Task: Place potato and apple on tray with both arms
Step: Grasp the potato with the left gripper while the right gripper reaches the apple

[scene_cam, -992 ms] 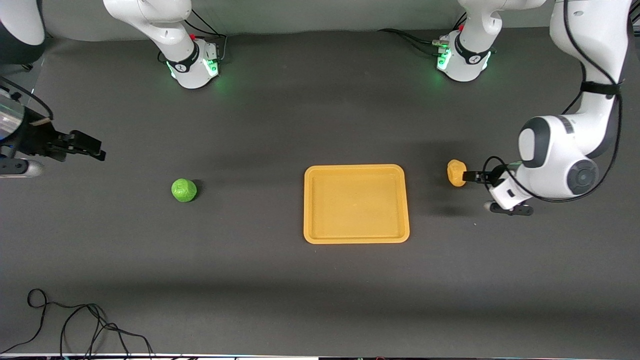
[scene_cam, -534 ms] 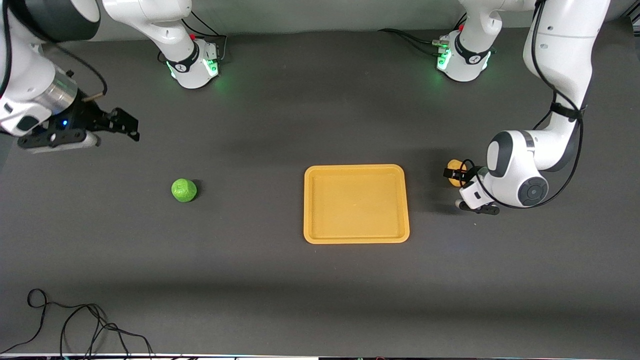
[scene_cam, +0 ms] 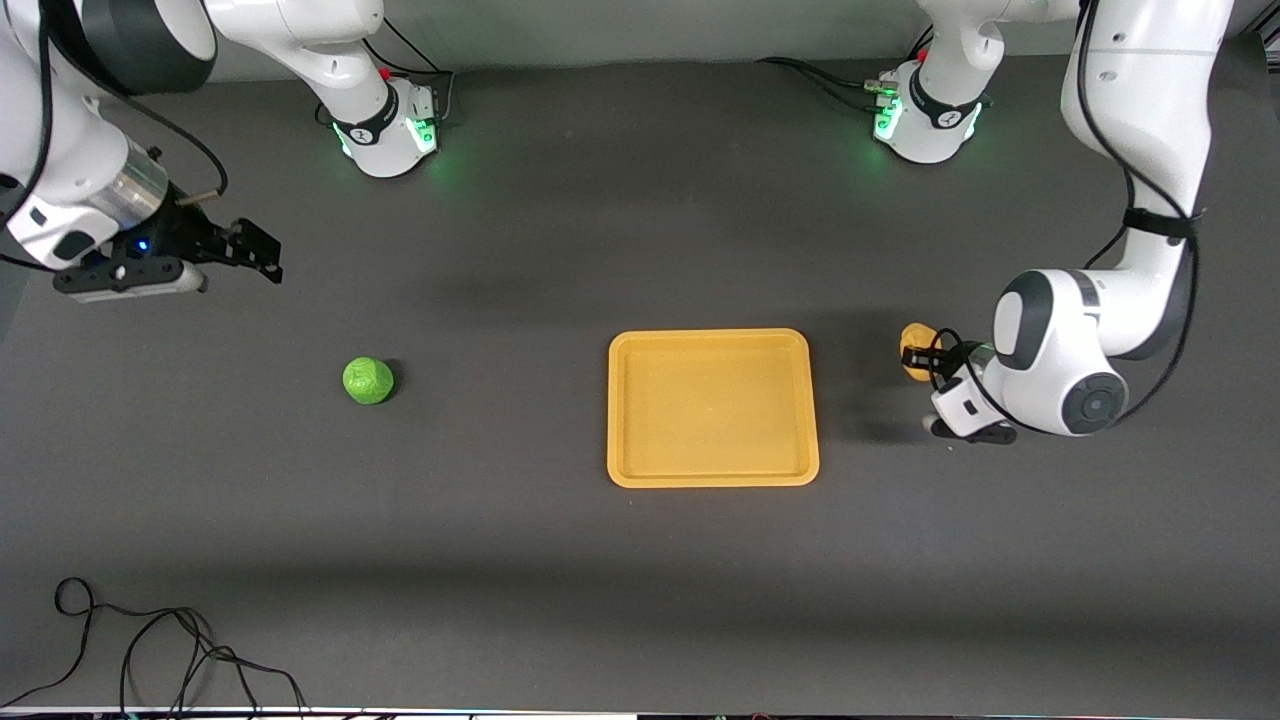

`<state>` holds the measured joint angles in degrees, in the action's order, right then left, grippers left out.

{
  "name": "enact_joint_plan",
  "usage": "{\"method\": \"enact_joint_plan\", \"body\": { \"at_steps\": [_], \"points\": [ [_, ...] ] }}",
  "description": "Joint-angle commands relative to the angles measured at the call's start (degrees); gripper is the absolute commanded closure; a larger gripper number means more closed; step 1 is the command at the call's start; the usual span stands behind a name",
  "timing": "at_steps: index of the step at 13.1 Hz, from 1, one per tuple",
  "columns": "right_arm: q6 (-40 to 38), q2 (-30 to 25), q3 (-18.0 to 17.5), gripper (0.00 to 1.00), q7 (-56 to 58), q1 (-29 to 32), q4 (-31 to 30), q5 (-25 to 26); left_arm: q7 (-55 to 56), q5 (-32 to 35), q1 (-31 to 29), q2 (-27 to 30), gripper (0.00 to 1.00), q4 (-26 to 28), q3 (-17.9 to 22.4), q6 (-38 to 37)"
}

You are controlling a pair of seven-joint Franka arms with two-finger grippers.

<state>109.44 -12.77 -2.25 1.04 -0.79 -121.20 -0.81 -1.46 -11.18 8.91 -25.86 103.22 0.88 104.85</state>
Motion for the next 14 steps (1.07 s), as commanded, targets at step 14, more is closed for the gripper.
{"method": "enact_joint_plan", "body": {
  "at_steps": [14],
  "points": [
    [52.69,24.26,0.76,0.00,1.16,-0.45,-19.95,0.02,21.32,1.87,11.04,-14.13,0.99,-14.01,-6.86,4.75]
  ]
}}
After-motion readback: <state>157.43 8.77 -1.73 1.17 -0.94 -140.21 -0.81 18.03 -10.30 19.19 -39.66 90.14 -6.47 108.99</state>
